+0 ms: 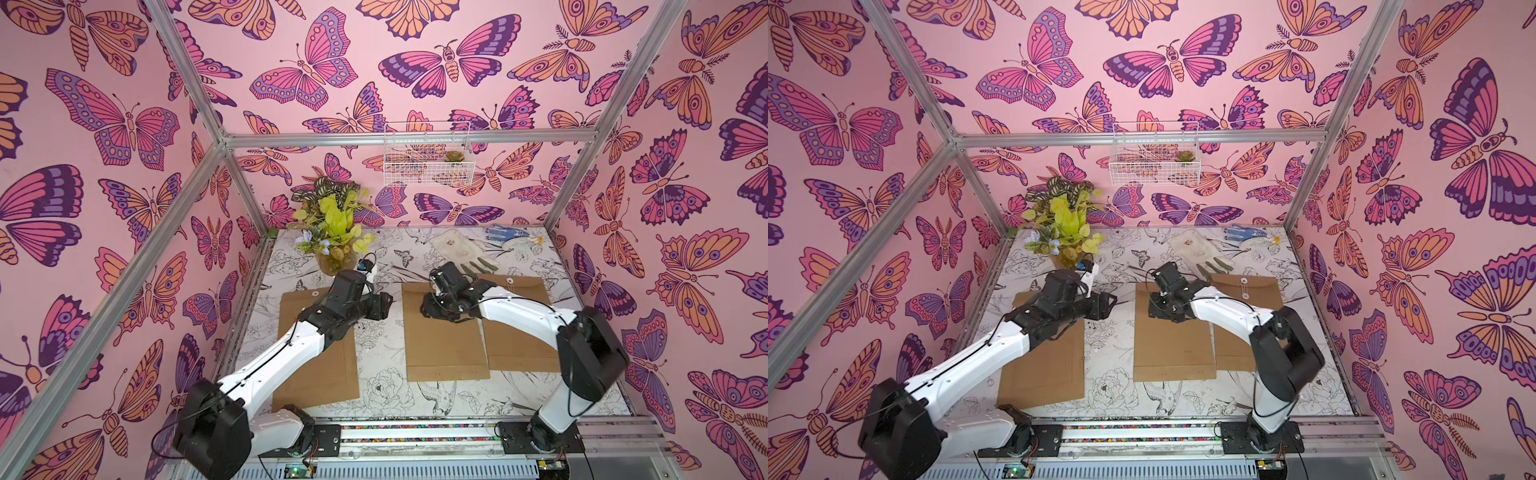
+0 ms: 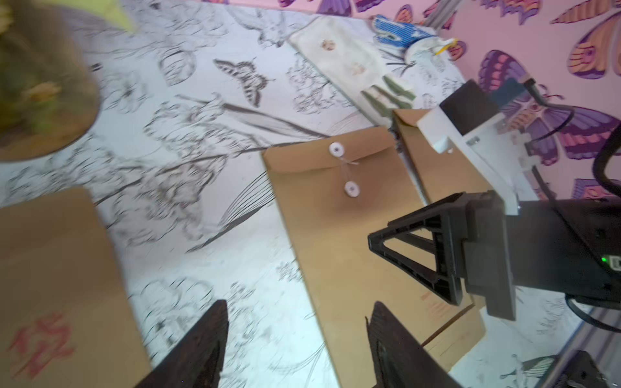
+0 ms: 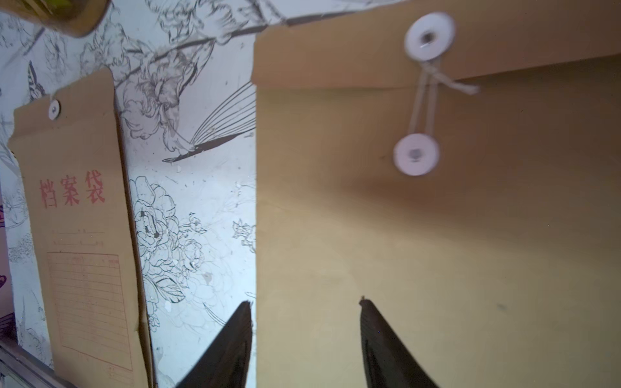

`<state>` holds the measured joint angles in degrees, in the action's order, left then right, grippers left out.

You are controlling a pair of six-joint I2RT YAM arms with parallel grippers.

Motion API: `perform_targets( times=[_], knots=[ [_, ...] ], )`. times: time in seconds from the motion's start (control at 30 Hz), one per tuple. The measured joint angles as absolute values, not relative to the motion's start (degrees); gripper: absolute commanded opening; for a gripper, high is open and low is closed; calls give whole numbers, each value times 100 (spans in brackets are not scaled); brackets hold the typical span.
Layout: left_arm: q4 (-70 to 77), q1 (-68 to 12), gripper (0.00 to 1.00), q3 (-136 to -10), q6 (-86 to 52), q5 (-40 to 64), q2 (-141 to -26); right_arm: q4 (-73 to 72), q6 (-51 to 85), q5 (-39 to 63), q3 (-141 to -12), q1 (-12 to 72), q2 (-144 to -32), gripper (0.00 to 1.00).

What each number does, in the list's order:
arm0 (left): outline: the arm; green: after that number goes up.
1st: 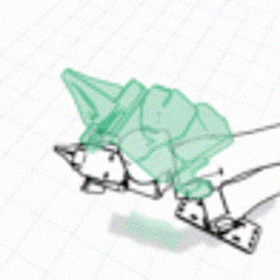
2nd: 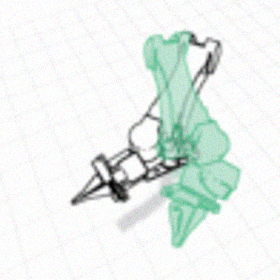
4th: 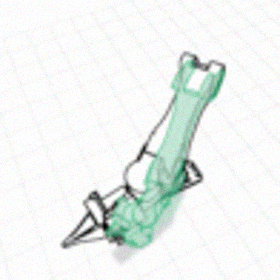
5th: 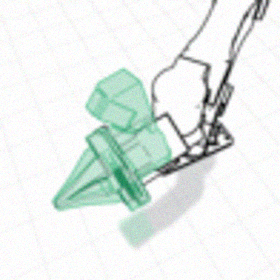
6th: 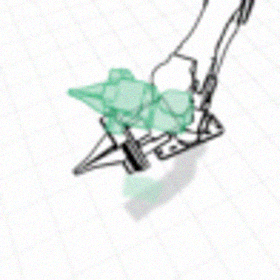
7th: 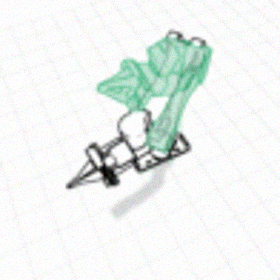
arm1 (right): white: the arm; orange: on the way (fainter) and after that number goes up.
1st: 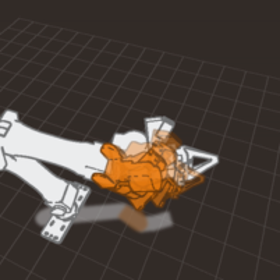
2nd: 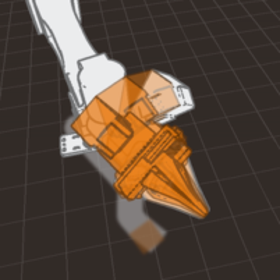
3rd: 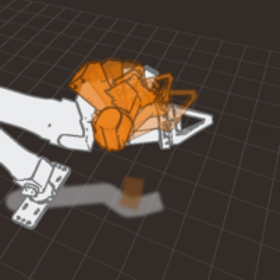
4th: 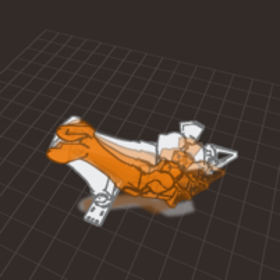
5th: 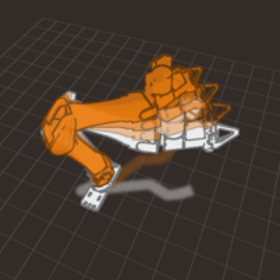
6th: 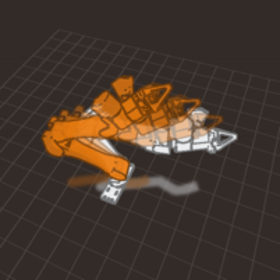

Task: Close the mouth of the file bag
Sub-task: Place the file bag at the center of the board, then pick up the file bag from the center of the board.

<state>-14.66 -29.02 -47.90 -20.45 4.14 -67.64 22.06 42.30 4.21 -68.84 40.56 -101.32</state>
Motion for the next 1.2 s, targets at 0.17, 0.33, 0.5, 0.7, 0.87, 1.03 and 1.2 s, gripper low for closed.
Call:
perform_targets(
  times=[0.17, 0.33, 0.5, 0.7, 0.87, 1.03, 1.2],
  knots=[
    [-1896, -2130, 65, -3988, -2279, 176, -5972, 1914, 4794, 504, -7627, 4748, -11087, 54],
    [-2152, -1476, 65, -3529, -2650, 56, -5763, 1599, 5358, 631, -8215, 5249, -11723, 57],
    [-2027, -1033, 65, -3175, -3116, 49, -5760, 1496, 5839, 808, -8628, 5557, -12143, 57],
    [-1865, -829, 65, -2967, -3465, -161, -5760, 1435, 6326, 1000, -8976, 5614, -12540, 57],
    [-1634, -749, 65, -2779, -3706, -263, -5889, 1297, 6803, 1181, -9131, 5618, -12700, 56],
    [-1319, -749, 65, -2482, -4042, -143, -6106, 1098, 7172, 1380, -9286, 5642, -12866, 56],
    [-934, -746, 63, -2202, -4368, 174, -6392, 917, 7349, 1564, -9338, 5645, -12958, 53]
  ],
)
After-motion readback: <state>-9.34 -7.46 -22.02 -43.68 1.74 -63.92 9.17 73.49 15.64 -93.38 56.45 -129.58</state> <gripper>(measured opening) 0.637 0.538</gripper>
